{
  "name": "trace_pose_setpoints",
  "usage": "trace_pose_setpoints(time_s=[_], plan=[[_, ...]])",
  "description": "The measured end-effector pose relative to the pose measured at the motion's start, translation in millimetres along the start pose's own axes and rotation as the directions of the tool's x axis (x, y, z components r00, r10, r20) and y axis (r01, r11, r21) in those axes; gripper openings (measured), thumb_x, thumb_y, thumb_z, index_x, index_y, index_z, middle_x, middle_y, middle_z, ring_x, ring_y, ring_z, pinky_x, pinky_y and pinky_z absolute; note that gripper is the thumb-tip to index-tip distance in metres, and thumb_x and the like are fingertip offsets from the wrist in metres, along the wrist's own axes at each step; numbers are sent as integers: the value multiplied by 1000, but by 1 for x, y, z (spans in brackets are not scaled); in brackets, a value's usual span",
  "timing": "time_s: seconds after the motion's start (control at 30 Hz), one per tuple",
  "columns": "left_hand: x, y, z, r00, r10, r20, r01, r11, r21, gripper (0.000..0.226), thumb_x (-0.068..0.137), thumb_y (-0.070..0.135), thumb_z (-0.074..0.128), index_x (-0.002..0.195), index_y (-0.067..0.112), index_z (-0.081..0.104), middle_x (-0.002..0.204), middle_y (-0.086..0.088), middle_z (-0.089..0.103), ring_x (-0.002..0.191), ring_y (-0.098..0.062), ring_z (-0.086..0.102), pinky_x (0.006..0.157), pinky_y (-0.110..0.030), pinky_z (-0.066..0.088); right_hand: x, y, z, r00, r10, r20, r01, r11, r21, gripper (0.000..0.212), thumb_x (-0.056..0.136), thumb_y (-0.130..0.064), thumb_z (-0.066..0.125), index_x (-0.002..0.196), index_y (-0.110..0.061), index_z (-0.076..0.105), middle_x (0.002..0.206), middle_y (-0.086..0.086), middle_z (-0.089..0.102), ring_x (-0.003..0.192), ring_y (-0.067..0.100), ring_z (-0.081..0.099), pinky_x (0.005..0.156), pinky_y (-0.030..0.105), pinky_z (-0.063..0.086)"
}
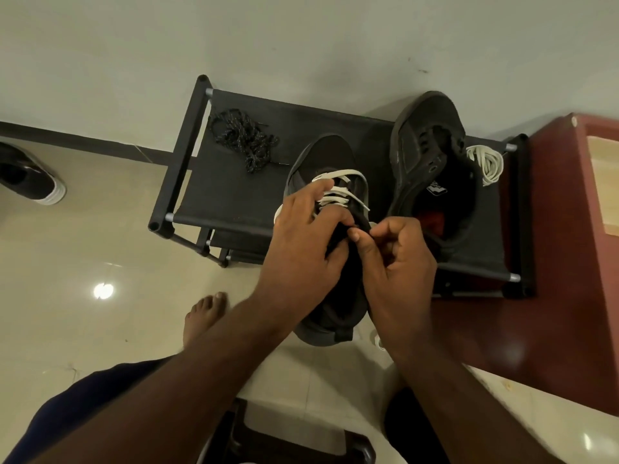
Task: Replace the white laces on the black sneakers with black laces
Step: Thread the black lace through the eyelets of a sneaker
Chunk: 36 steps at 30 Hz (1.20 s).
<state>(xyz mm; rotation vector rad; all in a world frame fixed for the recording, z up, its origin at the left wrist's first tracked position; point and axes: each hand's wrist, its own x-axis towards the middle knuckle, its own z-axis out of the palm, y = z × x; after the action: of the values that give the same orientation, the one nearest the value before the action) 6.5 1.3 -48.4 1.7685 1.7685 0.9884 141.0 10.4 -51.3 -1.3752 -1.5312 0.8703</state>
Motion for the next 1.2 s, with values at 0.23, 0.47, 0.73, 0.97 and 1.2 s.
trace_pose_setpoints(time_s=[0.23, 0.47, 0.73, 0.97, 1.2], plan=[[6, 0, -4, 998, 49, -33, -46, 997, 68, 17, 82, 21, 69, 99, 19, 67, 138, -8, 48, 126, -22, 40, 97, -48, 45, 2, -7, -11, 990, -12, 138, 19, 998, -54, 30, 94, -13, 69, 100, -38, 52, 87, -15, 64, 75, 6, 64, 64, 17, 50], [8, -1, -8, 996, 74, -41, -67, 984, 163, 20, 85, 29, 61, 96, 17, 72, 131, -9, 55, 122, -27, 47, 93, -36, 36, -1, -19, -11, 986, 96, 137, -80, 990, -115, 17, 95, -14, 65, 111, -19, 65, 96, -14, 69, 89, 1, 67, 79, 25, 58], [8, -10, -13, 989, 123, 88, -133, 984, 116, 19, 88, 32, 55, 95, 18, 67, 136, -8, 50, 125, -25, 43, 93, -48, 46, -14, -14, -1, 994, 95, 60, -90, 993, -79, 16, 95, -19, 62, 111, -16, 64, 98, -6, 70, 88, 6, 68, 77, 31, 59], [7, -5, -6, 1000, 4, -30, -8, 992, -124, 10, 82, 30, 54, 87, 21, 56, 132, 4, 47, 123, -11, 42, 98, -48, 42, -17, -5, 12, 996, 84, 12, -84, 996, -10, 19, 95, -27, 54, 109, -14, 57, 93, 2, 63, 80, 18, 63, 69, 46, 54], [6, -3, -7, 1000, -7, -5, 7, 997, -83, 17, 80, 26, 58, 96, 23, 53, 127, 8, 46, 122, -10, 43, 100, -41, 44, -12, 1, 10, 995, 98, 27, -100, 994, 43, 17, 94, -26, 57, 107, -14, 59, 92, 1, 65, 83, 19, 64, 71, 46, 55]])
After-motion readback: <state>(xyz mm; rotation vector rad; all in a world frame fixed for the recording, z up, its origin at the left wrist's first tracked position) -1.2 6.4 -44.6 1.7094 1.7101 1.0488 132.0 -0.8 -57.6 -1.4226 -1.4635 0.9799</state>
